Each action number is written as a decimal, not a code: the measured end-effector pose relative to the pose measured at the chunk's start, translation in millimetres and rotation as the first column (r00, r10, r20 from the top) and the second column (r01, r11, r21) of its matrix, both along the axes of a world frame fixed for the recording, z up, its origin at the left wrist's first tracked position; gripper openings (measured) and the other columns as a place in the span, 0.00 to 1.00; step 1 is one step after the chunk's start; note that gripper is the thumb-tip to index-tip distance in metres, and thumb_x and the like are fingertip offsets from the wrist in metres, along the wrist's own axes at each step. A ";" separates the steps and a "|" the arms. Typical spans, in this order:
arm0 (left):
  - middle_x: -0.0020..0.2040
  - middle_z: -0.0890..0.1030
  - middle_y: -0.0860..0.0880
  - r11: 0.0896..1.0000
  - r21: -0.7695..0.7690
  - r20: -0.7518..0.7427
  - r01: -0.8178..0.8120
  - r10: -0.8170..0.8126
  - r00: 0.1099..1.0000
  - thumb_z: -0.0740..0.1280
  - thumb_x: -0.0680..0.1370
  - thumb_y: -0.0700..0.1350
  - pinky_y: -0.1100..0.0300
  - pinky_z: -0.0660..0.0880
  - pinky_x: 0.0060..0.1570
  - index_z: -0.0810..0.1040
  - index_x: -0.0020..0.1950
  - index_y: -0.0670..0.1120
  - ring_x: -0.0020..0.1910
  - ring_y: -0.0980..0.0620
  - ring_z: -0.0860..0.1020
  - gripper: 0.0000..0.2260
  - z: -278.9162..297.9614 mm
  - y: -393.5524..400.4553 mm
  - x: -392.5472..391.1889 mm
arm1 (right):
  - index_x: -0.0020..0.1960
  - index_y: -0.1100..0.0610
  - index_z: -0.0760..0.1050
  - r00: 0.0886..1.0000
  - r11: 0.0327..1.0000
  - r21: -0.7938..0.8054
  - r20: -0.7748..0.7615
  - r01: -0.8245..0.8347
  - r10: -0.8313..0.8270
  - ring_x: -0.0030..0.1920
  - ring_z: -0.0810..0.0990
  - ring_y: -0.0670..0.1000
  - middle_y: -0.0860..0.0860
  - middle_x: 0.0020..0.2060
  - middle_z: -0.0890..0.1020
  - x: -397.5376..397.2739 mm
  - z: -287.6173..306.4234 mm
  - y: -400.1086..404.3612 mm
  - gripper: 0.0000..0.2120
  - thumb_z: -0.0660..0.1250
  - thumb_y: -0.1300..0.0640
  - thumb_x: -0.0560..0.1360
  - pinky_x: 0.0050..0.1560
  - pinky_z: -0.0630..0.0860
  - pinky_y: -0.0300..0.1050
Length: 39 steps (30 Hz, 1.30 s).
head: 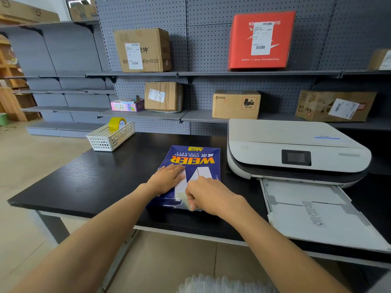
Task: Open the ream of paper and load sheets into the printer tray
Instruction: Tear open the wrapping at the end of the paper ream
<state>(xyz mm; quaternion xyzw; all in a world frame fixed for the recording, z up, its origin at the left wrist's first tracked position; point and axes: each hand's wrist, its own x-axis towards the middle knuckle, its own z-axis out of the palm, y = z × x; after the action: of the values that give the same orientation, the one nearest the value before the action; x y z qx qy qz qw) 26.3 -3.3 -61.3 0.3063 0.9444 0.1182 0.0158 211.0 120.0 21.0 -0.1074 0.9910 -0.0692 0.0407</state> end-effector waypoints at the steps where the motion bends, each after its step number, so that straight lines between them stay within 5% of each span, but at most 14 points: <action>1: 0.72 0.71 0.51 0.999 0.031 -0.052 -0.011 0.013 0.999 0.55 0.83 0.54 0.49 0.65 0.69 0.68 0.73 0.52 0.71 0.49 0.69 0.19 -0.1 0.6 2.2 | 0.56 0.60 0.76 1.000 1.000 -0.006 -0.001 0.002 -0.002 0.54 0.78 0.59 0.59 0.55 0.79 1.7 -0.3 0.0 0.09 0.69 0.60 0.76 0.53 0.75 0.51; 5: 0.58 0.80 0.56 0.983 0.181 -0.238 -0.019 0.063 0.969 0.62 0.79 0.53 0.53 0.76 0.51 0.79 0.55 0.55 0.57 0.51 0.78 0.09 3.6 1.4 14.3 | 0.52 0.60 0.77 1.000 1.000 -0.012 -0.024 0.009 -0.009 0.51 0.79 0.60 0.59 0.52 0.79 7.7 -0.8 1.4 0.06 0.69 0.62 0.75 0.49 0.74 0.51; 11: 0.54 0.82 0.58 0.976 0.207 -0.257 0.061 -0.006 0.966 0.65 0.79 0.54 0.56 0.75 0.49 0.82 0.52 0.57 0.54 0.54 0.79 0.07 8.3 -11.4 32.7 | 0.47 0.58 0.75 0.999 1.000 -0.007 -0.045 -0.001 0.000 0.50 0.79 0.60 0.59 0.51 0.78 16.5 -2.6 -1.4 0.03 0.69 0.62 0.75 0.47 0.74 0.50; 19: 0.63 0.81 0.55 0.972 0.203 -0.301 0.120 -0.055 0.952 0.60 0.82 0.51 0.55 0.73 0.62 0.80 0.63 0.53 0.62 0.53 0.78 0.14 -3.9 -47.3 56.3 | 0.44 0.55 0.68 0.997 0.999 0.021 -0.069 -0.039 0.040 0.46 0.76 0.57 0.60 0.51 0.79 27.3 -0.1 -12.3 0.09 0.67 0.64 0.75 0.44 0.71 0.47; 23: 0.70 0.75 0.55 0.983 0.139 -0.291 0.117 -0.072 0.954 0.48 0.81 0.60 0.51 0.64 0.71 0.73 0.71 0.54 0.71 0.54 0.70 0.25 -13.7 -57.3 66.2 | 0.46 0.55 0.67 0.997 0.999 0.030 -0.063 -0.039 0.041 0.44 0.72 0.54 0.59 0.48 0.76 32.8 1.4 -16.5 0.09 0.67 0.64 0.76 0.41 0.68 0.43; 27: 0.75 0.69 0.55 0.989 0.131 -0.227 0.071 -0.040 0.973 0.52 0.84 0.53 0.51 0.54 0.75 0.68 0.74 0.55 0.76 0.53 0.63 0.19 -21.8 -55.4 69.8 | 0.47 0.54 0.69 0.997 0.999 0.026 -0.073 -0.034 0.035 0.44 0.71 0.53 0.59 0.53 0.79 36.2 -0.3 -16.0 0.08 0.67 0.63 0.76 0.43 0.67 0.44; 39: 0.73 0.71 0.54 0.978 0.205 -0.174 0.034 0.003 0.985 0.52 0.85 0.48 0.52 0.53 0.75 0.69 0.73 0.53 0.75 0.53 0.64 0.17 -25.3 -52.7 77.2 | 0.43 0.60 0.76 0.999 0.999 -0.005 -0.032 -0.033 0.033 0.47 0.80 0.58 0.57 0.46 0.78 48.2 -1.4 -16.9 0.01 0.67 0.64 0.74 0.42 0.74 0.47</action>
<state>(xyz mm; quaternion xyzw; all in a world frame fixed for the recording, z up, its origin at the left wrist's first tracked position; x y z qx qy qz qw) 103.6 -55.9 -86.7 0.3229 0.9223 0.1886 -0.0976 259.2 103.1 19.6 -0.1247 0.9894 -0.0695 0.0259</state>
